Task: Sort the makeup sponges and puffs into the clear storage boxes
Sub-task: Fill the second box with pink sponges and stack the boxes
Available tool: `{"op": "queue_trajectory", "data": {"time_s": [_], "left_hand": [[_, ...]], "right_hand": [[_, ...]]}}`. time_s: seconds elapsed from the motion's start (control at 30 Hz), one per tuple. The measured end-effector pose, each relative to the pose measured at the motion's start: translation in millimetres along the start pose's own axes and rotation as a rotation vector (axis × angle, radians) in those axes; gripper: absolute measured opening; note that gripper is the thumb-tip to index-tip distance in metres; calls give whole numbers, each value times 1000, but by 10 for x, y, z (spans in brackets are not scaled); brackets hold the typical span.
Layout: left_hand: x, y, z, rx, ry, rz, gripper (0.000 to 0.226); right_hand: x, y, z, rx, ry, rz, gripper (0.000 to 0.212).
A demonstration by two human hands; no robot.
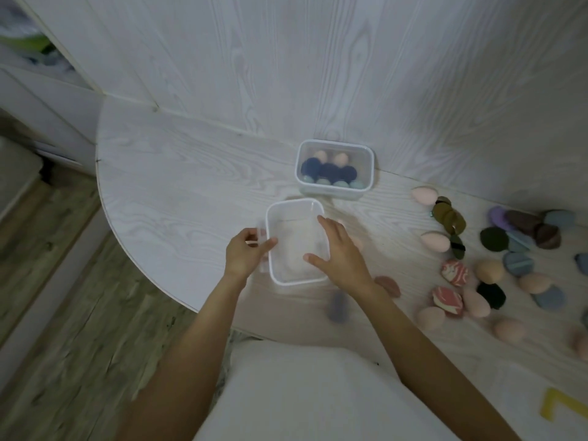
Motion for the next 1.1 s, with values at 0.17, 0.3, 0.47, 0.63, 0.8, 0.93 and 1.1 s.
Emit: {"op": "queue_trajectory", "data": {"time_s": [0.17,0.3,0.47,0.63,0.8,0.93,1.1], "left_hand": [[-57,50,88,-87,88,-46,22],[-177,124,147,-26,244,-146,30],[-74,-25,150,55,51,-206,34],[-50,-75,179,138,73,-193,85],[143,-80,336,178,111,-71,103],[248,-62,460,71,68,-86,97],[256,-14,347,84,-33,-147,92]], "right_hand": [[7,176,-42,239,326,191,104],[-55,140,35,79,12,181,70],[-139,129,182,107,-260,187,51],[-37,73,224,-37,-709,73,36],[25,-332,238,-97,-671,-132,24],[85,-690,128,-51,-699,-291,17],[-9,-911,181,-155,-689,-420,16]]}}
Point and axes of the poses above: each hand's wrist, its own y-axis away from the middle knuckle, its own z-axis out of the back of the hand, x = y × z, the point moved 2 cm from there along -y, towards the middle knuckle, and after that the axes turned 5 degrees about y, right-handed, at the moved point
